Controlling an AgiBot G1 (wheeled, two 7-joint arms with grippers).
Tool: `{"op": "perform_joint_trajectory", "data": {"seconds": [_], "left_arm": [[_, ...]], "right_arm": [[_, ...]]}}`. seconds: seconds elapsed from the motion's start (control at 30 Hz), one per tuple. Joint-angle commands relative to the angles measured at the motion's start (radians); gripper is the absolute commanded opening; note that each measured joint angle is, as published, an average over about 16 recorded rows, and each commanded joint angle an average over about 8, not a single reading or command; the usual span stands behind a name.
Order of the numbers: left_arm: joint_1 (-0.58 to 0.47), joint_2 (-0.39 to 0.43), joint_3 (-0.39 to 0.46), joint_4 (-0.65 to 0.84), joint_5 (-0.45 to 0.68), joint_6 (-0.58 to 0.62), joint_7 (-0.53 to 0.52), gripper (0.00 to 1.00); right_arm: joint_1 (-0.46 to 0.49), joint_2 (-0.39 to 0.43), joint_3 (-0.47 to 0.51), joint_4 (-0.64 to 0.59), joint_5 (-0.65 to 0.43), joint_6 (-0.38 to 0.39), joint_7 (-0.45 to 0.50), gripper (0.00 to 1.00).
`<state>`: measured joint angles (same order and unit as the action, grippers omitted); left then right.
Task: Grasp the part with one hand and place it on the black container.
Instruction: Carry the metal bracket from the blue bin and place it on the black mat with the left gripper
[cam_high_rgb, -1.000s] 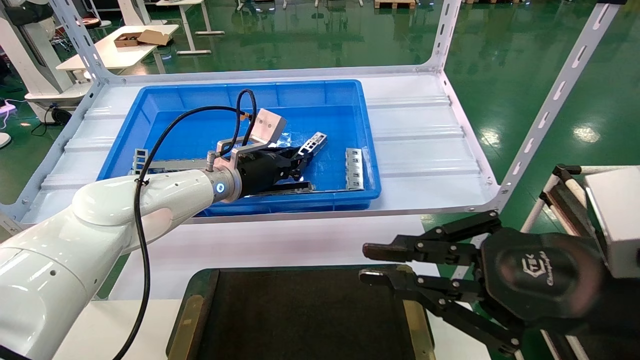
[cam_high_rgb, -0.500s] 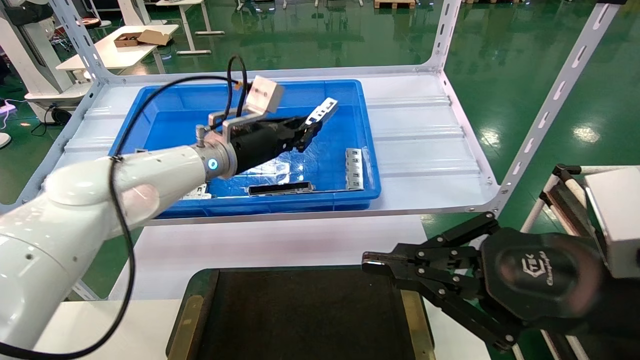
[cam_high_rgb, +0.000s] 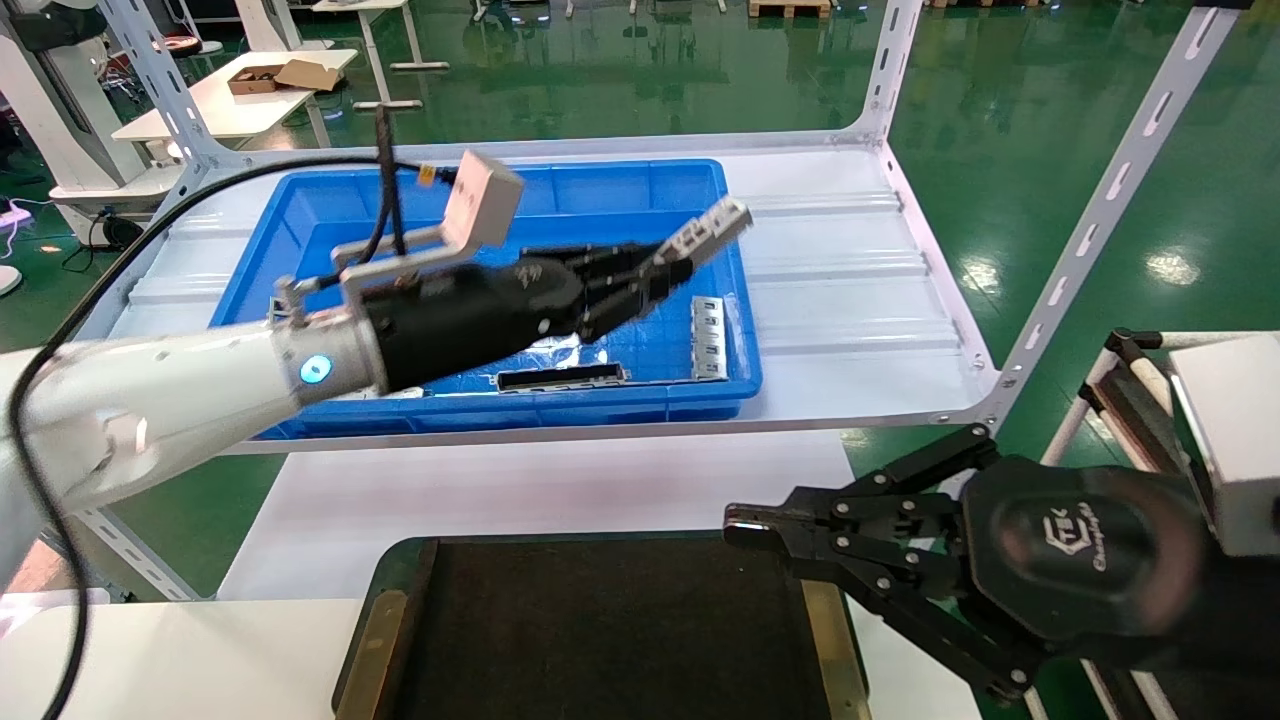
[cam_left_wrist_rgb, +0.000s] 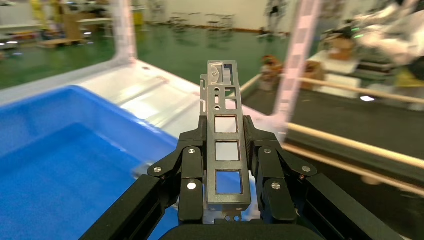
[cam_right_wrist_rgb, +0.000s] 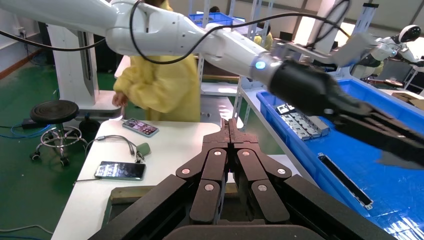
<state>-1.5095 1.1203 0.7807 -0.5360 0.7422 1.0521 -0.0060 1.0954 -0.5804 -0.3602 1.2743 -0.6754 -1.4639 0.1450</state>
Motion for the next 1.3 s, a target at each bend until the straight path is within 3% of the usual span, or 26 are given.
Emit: {"op": "perform_joint_trajectory", "data": {"seconds": [0.03,0.3,0.57,0.73,0.97,1.3], "left_arm": [[0.022,-0.031,-0.004,-0.038,-0.014,0.046,-0.01,0.0],[0.208,-0.189,-0.011,-0.349,-0.071,0.009,-0.13,0.0],[0.398,-0.342,0.019,-0.657,-0.079,-0.14,-0.262,0.0],[0.498,-0.397,0.051,-0.775,-0.074,-0.251,-0.338,0.0],[0.609,-0.37,0.11,-0.804,-0.044,-0.461,-0.414,0.0],[0.701,-0.213,0.22,-0.778,0.01,-0.843,-0.501,0.0]], "right_arm": [[0.0,0.0,0.0,0.0,0.0,0.0,0.0,0.0],[0.0,0.0,0.0,0.0,0.0,0.0,0.0,0.0],[0.0,0.0,0.0,0.0,0.0,0.0,0.0,0.0],[0.0,0.0,0.0,0.0,0.0,0.0,0.0,0.0],[0.0,0.0,0.0,0.0,0.0,0.0,0.0,0.0],[0.0,0.0,-0.001,0.0,0.0,0.0,0.0,0.0]]}}
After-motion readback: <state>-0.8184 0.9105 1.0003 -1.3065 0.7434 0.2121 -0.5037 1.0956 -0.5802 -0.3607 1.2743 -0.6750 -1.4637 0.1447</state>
